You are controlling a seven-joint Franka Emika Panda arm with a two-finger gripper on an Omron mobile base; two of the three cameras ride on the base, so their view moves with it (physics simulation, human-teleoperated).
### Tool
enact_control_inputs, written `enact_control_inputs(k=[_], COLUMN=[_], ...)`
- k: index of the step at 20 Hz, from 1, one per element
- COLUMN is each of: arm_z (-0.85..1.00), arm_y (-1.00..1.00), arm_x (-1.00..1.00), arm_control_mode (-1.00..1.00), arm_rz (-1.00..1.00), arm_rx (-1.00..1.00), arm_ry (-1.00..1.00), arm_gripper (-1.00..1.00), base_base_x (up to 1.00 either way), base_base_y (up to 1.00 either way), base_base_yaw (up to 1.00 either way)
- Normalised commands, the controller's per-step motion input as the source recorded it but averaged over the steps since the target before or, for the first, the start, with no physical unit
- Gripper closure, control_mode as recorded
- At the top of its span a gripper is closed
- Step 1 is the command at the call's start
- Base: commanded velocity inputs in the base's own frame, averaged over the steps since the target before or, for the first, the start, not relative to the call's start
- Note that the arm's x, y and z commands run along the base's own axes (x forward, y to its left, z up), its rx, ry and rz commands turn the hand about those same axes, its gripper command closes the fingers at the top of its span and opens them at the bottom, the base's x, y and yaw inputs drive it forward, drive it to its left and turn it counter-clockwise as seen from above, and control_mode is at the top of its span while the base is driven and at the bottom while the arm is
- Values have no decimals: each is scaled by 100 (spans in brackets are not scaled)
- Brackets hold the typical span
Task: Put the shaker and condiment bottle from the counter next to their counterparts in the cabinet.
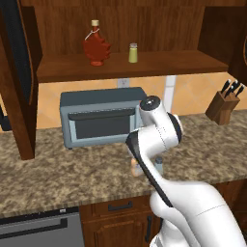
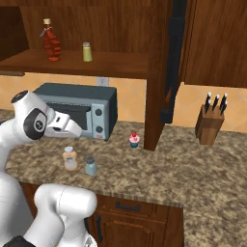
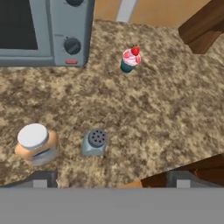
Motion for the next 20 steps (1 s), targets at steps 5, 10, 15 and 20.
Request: enact_control_inputs(k=[5, 10, 15, 20], arm_z=[-10, -17, -21, -12], arm_y=[15, 42, 42, 10], arm_x=[0, 0, 0, -3], arm_control_mode=[-100, -100, -100, -100], arm_rz=[0, -12, -28, -15], arm_rx=[-3, 0, 0, 0], arm_ry=[-2, -10, -17, -7], arm_gripper=[-100, -100, -100, -100], base_base_x=[0, 0, 0, 0], base_base_y=[0, 0, 0, 0], base_base_yaw=[0, 0, 0, 0])
